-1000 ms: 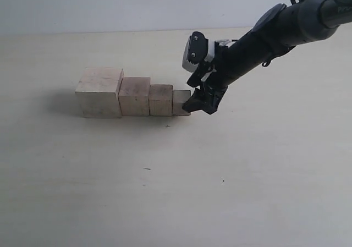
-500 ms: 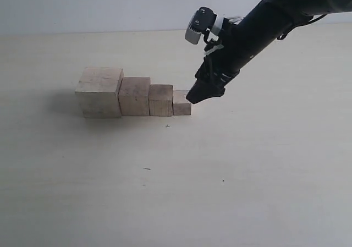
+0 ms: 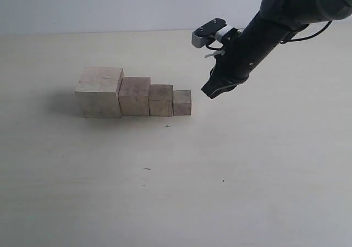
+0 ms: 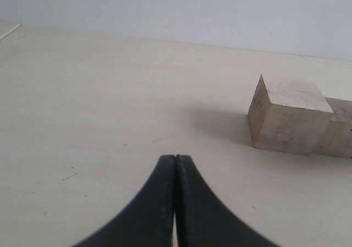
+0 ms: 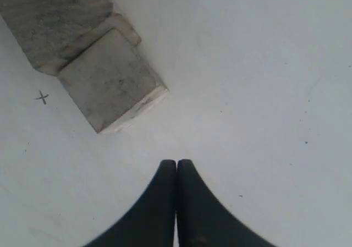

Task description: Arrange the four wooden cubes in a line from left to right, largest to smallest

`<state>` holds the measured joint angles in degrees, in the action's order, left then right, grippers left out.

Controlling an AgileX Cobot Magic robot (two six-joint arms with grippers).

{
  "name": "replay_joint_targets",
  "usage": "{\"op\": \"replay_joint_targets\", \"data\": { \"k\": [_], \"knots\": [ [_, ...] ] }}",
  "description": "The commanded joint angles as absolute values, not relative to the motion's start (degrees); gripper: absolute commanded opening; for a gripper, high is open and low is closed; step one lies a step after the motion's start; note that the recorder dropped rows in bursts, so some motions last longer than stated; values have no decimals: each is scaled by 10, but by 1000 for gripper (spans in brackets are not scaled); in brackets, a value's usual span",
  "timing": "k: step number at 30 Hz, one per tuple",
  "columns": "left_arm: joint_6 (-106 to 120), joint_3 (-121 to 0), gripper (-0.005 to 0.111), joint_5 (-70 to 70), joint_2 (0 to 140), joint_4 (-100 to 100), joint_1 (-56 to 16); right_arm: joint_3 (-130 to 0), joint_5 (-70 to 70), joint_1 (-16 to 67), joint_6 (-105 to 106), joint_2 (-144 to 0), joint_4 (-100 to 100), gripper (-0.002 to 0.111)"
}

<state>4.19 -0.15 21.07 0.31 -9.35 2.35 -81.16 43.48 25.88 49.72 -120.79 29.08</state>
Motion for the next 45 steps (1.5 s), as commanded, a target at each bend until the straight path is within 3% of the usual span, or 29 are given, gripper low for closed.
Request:
{"op": "replay_joint_targets", "data": {
  "k": [1, 45],
  "knots": [
    [42, 0, 0, 207, 0, -97, 21, -810, 419, 260, 495, -1224, 305, 0],
    [42, 0, 0, 207, 0, -97, 21, -810, 403, 260, 605, -1249, 465, 0]
  ]
}}
